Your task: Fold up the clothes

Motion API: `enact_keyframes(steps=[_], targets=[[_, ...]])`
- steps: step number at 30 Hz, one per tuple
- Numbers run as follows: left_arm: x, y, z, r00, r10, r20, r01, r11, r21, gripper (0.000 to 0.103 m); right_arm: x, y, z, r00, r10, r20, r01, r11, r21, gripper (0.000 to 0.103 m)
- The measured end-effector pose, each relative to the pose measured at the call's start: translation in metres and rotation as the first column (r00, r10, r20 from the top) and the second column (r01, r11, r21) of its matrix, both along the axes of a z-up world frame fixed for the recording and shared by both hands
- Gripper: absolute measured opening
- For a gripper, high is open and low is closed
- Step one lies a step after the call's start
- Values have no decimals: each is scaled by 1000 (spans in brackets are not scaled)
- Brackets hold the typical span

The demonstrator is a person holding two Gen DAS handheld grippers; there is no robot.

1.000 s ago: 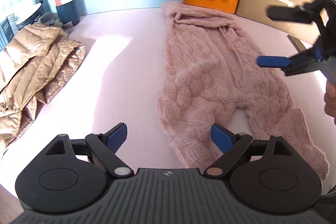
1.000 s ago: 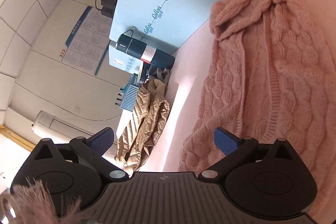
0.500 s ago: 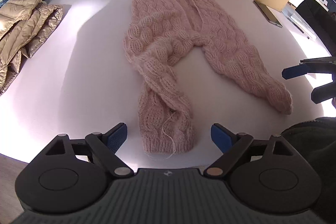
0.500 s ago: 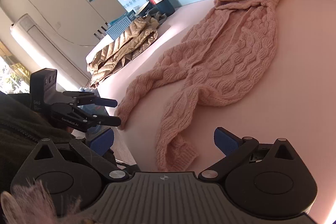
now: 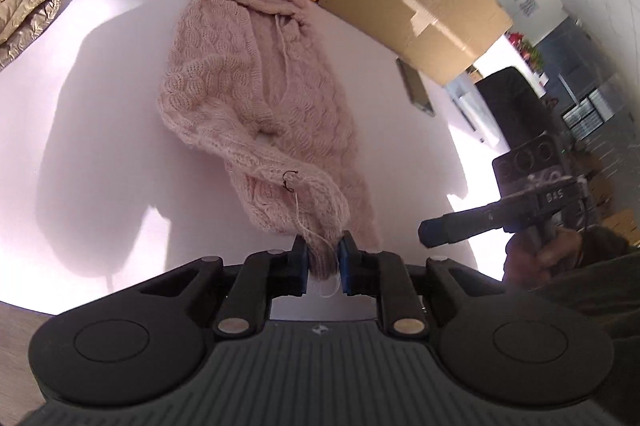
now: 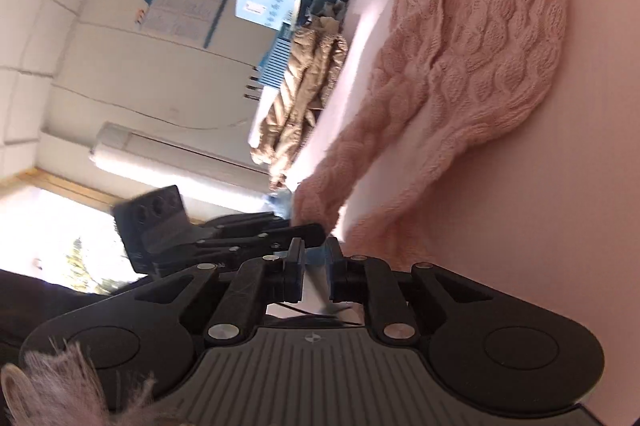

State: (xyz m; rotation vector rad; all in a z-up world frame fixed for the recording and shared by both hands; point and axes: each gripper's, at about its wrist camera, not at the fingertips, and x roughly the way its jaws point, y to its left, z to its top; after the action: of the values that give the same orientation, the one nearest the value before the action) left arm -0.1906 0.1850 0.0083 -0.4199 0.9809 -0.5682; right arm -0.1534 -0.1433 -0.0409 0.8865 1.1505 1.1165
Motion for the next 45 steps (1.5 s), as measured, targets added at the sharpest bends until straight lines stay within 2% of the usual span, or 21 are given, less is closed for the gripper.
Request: enact_keyframes(steps=[1,2,3,4,6,9,12,15,19,21,22,23,24,28,29,31,33,34,37,42,45], targets=[[-1,7,3,1000,12,-15,-13,998,-55,20,1,0,3,1000,17,-3,-17,1000,3,11],[-4,10,0,999,7,-40,-8,1000,-27,44,2,1,7,999,35,-3,-35,999,-1,15],[-6,13,-3,998,2,-66,-2,1000,5,65,2,1,10,999,53,-2,-53,999,-5,45],[-11,13,-10,996,9,-92,1,994,109,98,0,2,14,997,60,45,-57,995,-82,84],[-23,15,-27,990,9,-142,38,946,321,99,-6,4,20,987,99,126,-71,975,-210,87],[-39,18,-34,989,25,-149,40,907,420,97,-14,1,23,972,123,198,-50,940,-339,87],[-39,15,-24,995,36,-94,2,925,381,97,-21,-4,23,954,140,265,-21,913,-406,87],[-28,9,-20,997,36,-70,-17,967,255,97,-20,-1,18,952,134,277,-10,912,-409,88],[-9,-11,-35,991,38,-131,-26,995,94,95,-9,8,17,959,103,263,-1,932,-361,88],[-1,-24,-40,991,11,-137,1,996,87,59,-6,14,20,954,108,281,-2,937,-350,88],[2,-29,-42,991,0,-133,13,995,97,23,-5,18,22,947,114,300,1,935,-356,88],[4,-29,-41,992,12,-125,1,995,96,3,-4,21,23,941,128,314,-2,929,-371,88],[4,-24,-35,995,27,-96,-22,998,55,2,-3,23,23,939,134,317,-4,926,-379,88],[-2,11,-6,984,174,21,-172,981,-93,4,-1,16,26,937,107,334,23,931,-364,88],[-4,22,-3,973,228,27,-225,971,-83,4,-1,13,26,937,98,336,32,932,-360,88],[-8,41,-10,939,343,-12,-342,938,58,5,-2,8,25,935,80,345,56,929,-365,88],[-6,37,-20,958,275,-84,-256,949,182,10,-3,6,25,931,76,357,65,928,-368,88],[-6,30,-21,969,226,-103,-203,960,193,24,-2,7,23,931,83,356,63,923,-379,88],[-9,0,-18,994,67,-90,-52,986,156,89,-1,11,19,934,107,342,42,916,-399,88],[7,-35,-31,989,3,-147,20,988,156,86,2,23,17,932,139,334,4,920,-392,88],[21,-40,-47,975,68,-211,-24,979,204,73,3,26,15,934,137,329,2,921,-390,89]])
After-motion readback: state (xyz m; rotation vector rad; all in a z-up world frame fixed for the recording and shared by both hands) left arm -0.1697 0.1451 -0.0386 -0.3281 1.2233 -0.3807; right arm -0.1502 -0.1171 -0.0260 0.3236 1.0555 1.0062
